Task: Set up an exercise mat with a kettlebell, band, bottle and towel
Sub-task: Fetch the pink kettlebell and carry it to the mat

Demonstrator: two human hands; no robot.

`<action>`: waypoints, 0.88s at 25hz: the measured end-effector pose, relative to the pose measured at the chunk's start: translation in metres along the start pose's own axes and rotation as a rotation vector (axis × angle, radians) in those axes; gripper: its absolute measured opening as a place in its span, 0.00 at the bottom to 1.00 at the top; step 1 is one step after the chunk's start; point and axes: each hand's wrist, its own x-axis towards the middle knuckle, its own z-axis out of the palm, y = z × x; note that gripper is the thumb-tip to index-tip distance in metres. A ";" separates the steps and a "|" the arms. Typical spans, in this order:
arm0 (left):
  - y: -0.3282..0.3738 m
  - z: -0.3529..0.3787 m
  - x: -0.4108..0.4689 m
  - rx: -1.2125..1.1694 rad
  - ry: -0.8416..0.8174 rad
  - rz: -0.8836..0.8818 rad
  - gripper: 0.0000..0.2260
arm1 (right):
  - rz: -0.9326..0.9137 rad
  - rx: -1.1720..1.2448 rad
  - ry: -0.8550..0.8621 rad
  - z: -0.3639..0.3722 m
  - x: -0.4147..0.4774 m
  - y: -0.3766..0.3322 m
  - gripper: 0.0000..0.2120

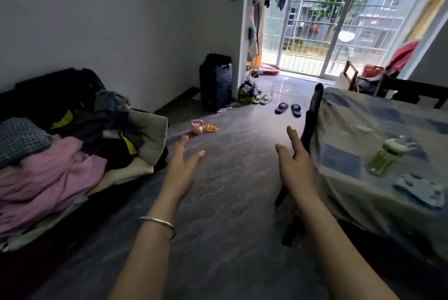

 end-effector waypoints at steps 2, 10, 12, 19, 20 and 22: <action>-0.013 0.006 0.048 -0.027 0.038 -0.024 0.29 | 0.000 -0.019 -0.051 0.029 0.045 0.010 0.24; -0.026 0.007 0.297 -0.011 0.085 0.001 0.28 | -0.015 -0.024 -0.119 0.167 0.247 0.017 0.23; -0.028 0.013 0.363 0.027 0.080 -0.006 0.29 | -0.008 -0.017 -0.127 0.200 0.300 0.023 0.23; -0.070 0.048 0.548 0.080 0.042 -0.132 0.27 | 0.046 -0.036 -0.156 0.311 0.471 0.083 0.23; -0.078 0.052 0.581 0.079 0.053 -0.146 0.26 | 0.041 -0.039 -0.173 0.330 0.501 0.090 0.24; -0.089 0.062 0.650 0.083 0.083 -0.168 0.25 | 0.051 -0.025 -0.202 0.367 0.565 0.103 0.24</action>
